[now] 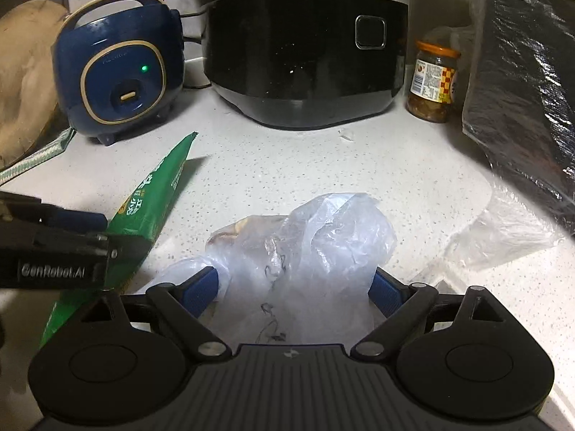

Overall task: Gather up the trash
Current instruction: 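Grasp the green packet with the left tool while the right tool holds the clear bag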

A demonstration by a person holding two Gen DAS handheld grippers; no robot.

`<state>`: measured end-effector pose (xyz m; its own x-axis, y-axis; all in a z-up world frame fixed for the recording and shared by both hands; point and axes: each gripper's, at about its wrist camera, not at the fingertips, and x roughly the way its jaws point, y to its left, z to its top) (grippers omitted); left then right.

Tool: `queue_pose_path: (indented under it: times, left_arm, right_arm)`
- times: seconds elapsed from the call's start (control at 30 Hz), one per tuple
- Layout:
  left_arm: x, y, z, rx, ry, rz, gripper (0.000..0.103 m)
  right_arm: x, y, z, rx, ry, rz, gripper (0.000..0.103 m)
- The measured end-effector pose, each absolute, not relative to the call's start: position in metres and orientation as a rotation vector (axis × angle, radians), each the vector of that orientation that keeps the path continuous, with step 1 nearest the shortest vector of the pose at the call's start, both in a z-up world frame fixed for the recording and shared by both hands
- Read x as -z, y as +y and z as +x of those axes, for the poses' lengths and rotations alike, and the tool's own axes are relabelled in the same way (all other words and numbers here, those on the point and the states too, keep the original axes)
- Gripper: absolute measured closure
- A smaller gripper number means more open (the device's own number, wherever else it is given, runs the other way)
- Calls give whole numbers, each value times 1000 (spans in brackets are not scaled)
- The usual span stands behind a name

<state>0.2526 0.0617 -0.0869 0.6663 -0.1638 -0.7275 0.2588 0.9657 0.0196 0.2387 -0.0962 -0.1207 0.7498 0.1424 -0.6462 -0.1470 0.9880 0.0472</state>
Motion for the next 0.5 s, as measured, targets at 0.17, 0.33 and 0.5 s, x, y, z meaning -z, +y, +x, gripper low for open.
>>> queue_pose_path:
  times: [0.17, 0.33, 0.5]
  left_arm:
    - [86, 78, 247, 319, 781, 22, 74]
    - [79, 94, 236, 396, 768, -76, 84]
    - [68, 91, 218, 507, 723, -154, 87]
  right_arm:
    - [108, -87, 231, -170, 742, 5, 69]
    - [74, -92, 198, -103, 664, 110, 73]
    - [48, -107, 144, -2, 603, 148, 73]
